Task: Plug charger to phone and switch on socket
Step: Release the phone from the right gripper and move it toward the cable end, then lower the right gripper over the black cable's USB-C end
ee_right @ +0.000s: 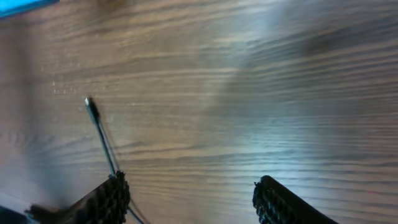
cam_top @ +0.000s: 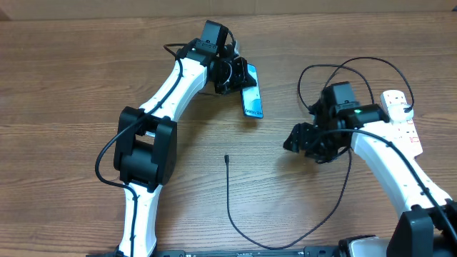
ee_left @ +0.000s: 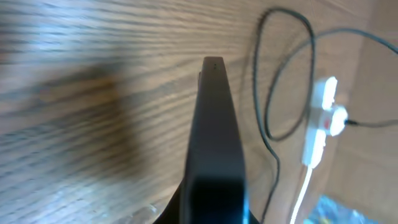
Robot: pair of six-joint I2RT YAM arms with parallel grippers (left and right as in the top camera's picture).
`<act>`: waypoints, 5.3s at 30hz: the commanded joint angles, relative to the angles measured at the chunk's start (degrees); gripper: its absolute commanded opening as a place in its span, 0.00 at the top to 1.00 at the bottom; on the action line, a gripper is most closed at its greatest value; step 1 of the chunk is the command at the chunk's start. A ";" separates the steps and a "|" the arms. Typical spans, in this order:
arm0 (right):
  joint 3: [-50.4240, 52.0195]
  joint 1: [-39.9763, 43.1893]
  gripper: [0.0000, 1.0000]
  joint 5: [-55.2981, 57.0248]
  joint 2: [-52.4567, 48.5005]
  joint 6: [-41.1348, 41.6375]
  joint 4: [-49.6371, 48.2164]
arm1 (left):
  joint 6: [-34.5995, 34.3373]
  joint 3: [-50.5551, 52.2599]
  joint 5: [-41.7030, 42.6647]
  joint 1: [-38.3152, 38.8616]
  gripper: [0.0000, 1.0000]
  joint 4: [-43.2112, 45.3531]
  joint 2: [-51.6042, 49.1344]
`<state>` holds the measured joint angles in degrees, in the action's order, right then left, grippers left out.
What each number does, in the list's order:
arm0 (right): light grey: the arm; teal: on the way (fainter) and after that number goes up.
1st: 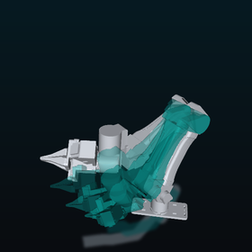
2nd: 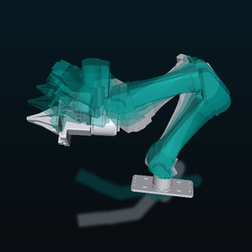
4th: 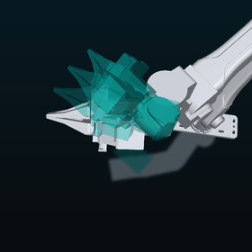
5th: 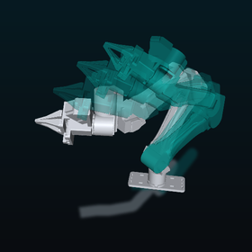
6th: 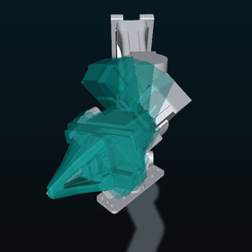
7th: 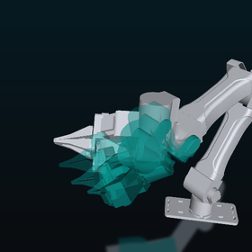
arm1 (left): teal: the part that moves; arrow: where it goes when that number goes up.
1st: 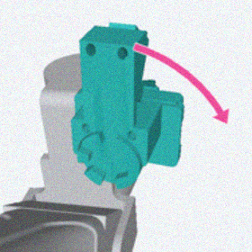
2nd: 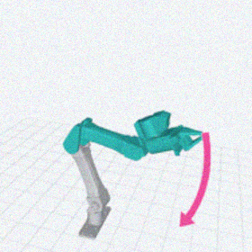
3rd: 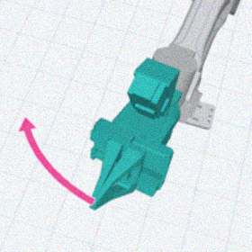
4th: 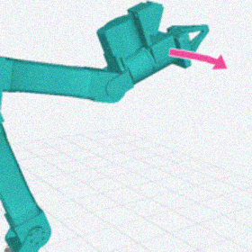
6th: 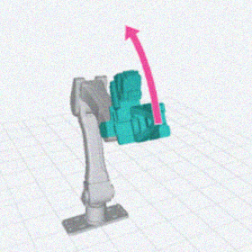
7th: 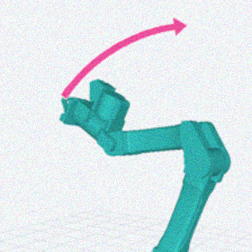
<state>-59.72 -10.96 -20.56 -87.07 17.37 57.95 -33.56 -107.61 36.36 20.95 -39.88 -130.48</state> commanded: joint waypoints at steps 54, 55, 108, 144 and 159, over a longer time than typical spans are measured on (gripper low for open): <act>-0.42 -27.54 0.71 13.86 -10.88 15.23 -10.10 | 24.57 -0.37 30.56 -9.57 0.96 -6.49 0.92; -0.42 -27.54 0.80 13.86 -10.88 15.23 -10.10 | 24.57 -0.37 30.56 -9.57 0.96 -6.49 0.92; -0.39 -27.54 0.96 13.75 -10.91 15.23 -10.29 | 24.59 -0.37 30.56 -9.57 0.96 -6.67 0.92; -0.35 -27.56 0.96 14.51 -10.91 4.83 -2.05 | 24.61 -0.37 28.57 -9.70 0.96 -7.50 0.92; -0.35 -27.56 0.66 11.93 -10.91 2.54 -3.82 | 24.59 -0.37 28.61 -9.86 0.96 -7.48 0.94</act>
<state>-59.72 -38.35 -7.38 -98.06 22.00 54.26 -10.26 -107.61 63.40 11.16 -47.27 -130.48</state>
